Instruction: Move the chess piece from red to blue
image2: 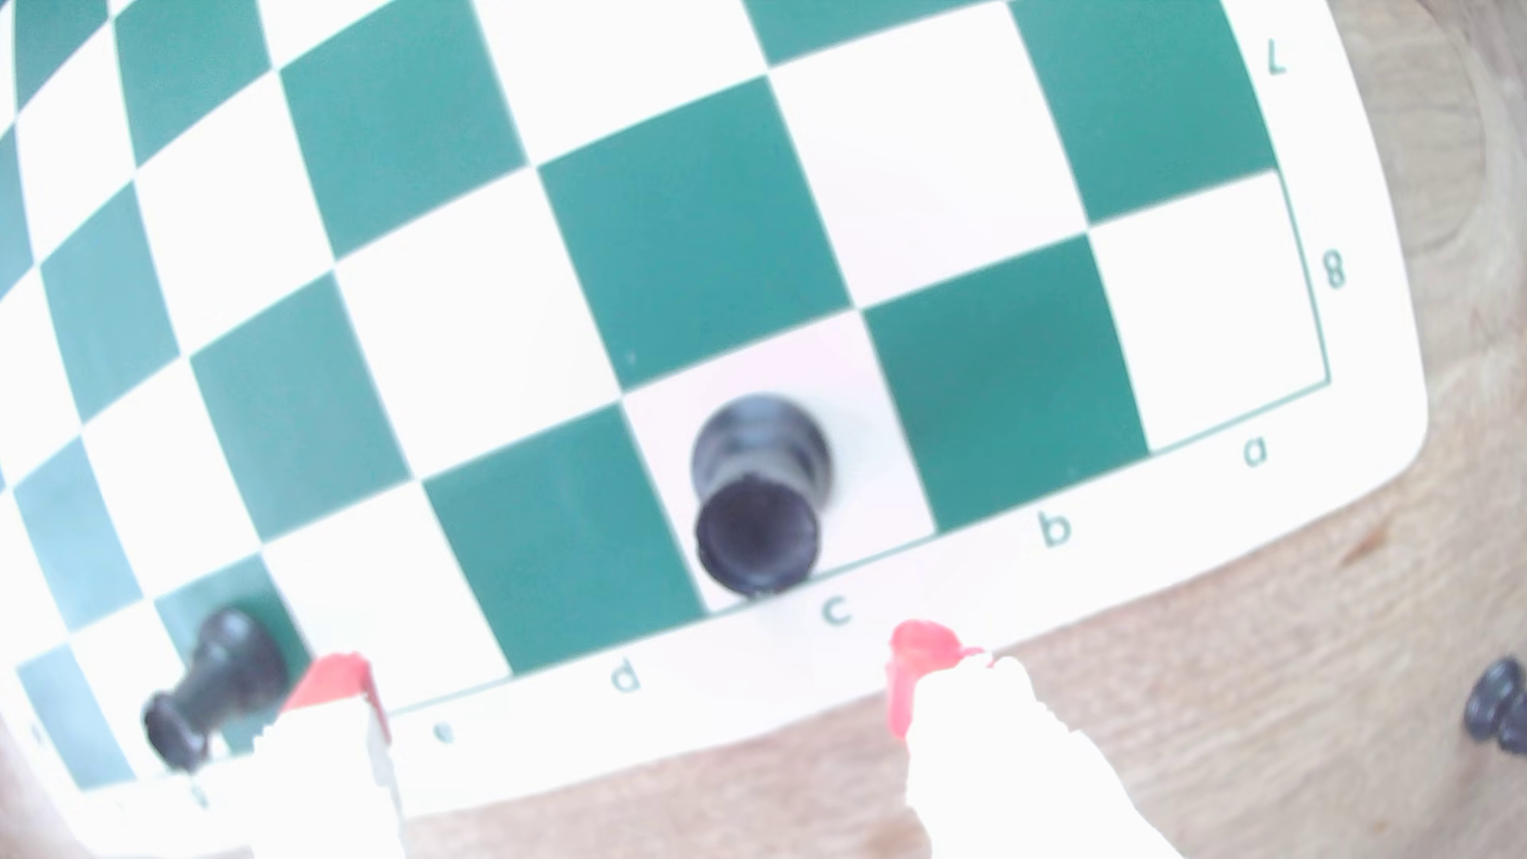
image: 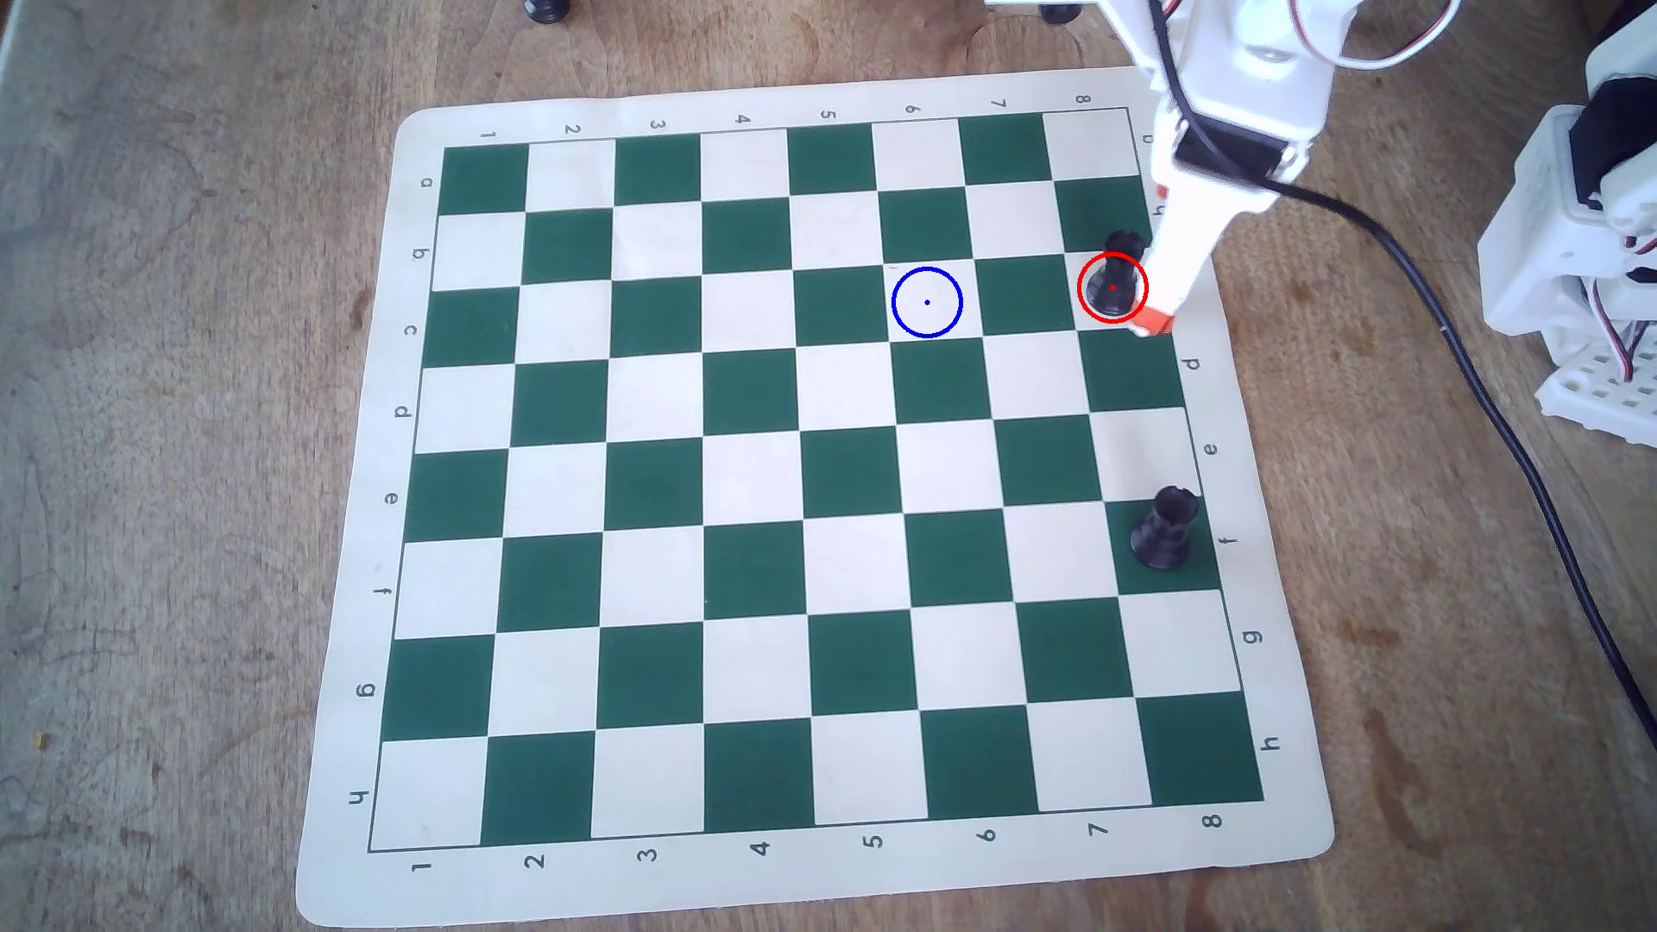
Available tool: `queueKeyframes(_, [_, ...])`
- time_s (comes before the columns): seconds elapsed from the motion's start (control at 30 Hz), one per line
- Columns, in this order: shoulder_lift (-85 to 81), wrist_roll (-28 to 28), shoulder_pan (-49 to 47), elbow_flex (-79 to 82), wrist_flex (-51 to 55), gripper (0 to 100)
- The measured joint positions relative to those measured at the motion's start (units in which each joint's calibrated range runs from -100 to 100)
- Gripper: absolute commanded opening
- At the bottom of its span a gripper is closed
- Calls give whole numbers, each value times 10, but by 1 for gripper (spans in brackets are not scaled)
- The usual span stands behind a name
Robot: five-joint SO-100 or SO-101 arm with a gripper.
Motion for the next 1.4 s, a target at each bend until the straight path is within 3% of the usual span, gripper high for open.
queueKeyframes(0.5, [74, -10, -11, 17, -96, 30])
queueKeyframes(0.93, [87, -10, 0, 34, -113, 15])
queueKeyframes(1.17, [92, -10, 0, 37, -121, 17])
queueKeyframes(1.27, [92, -10, 0, 37, -124, 9])
queueKeyframes(1.4, [92, -10, 0, 37, -131, 8])
